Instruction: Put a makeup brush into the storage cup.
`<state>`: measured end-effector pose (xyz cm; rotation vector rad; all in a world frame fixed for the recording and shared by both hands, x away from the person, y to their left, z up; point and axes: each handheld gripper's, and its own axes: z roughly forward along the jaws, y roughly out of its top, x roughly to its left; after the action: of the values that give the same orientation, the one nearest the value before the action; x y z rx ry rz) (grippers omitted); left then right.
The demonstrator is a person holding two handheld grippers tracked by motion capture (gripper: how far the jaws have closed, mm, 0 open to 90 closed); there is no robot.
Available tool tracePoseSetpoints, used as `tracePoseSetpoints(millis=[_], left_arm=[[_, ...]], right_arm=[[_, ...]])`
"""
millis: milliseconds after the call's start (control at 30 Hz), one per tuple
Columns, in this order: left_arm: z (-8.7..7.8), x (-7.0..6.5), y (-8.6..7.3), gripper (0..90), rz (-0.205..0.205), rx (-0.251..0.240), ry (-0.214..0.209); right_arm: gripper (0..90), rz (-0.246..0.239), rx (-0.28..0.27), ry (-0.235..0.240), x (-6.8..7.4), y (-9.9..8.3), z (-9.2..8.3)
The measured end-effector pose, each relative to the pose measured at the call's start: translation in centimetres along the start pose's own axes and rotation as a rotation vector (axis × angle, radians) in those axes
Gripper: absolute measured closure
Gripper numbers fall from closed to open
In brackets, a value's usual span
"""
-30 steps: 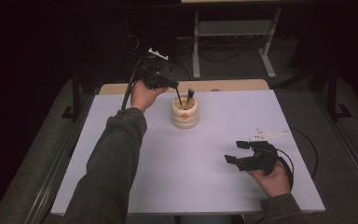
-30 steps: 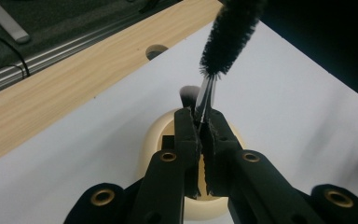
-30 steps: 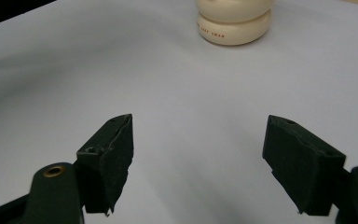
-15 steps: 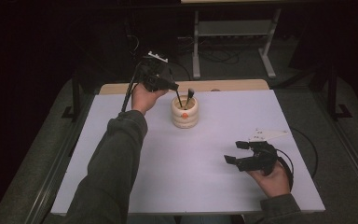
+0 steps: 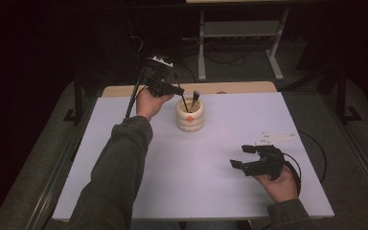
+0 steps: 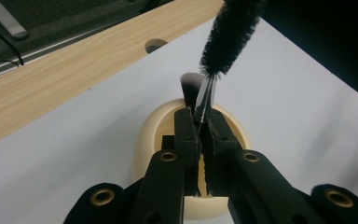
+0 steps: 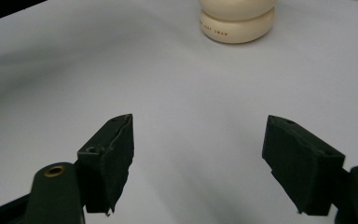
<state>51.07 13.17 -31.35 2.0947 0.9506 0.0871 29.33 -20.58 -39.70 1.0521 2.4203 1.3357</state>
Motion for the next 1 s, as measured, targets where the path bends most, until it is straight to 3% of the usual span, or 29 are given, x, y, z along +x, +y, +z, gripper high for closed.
tracePoseSetpoints(millis=[633,667,800,1000], left_arm=[[1.3,0.0,-1.3,85.3,-0.021,0.01,0.022],[1.2,0.1,-1.3,85.3,-0.001,0.029,0.022],[1.6,0.1,-1.4,84.5,-0.018,0.044,0.013],[1.5,0.2,-1.7,70.0,-0.005,0.095,0.045]], right_arm=[[24.0,-0.002,-0.002,-0.001,0.0,0.0,0.0],[24.0,-0.002,-0.001,-0.001,0.0,0.0,0.0],[24.0,0.003,0.001,0.001,0.0,0.0,0.1],[24.0,0.0,0.0,0.0,0.0,0.0,0.0]])
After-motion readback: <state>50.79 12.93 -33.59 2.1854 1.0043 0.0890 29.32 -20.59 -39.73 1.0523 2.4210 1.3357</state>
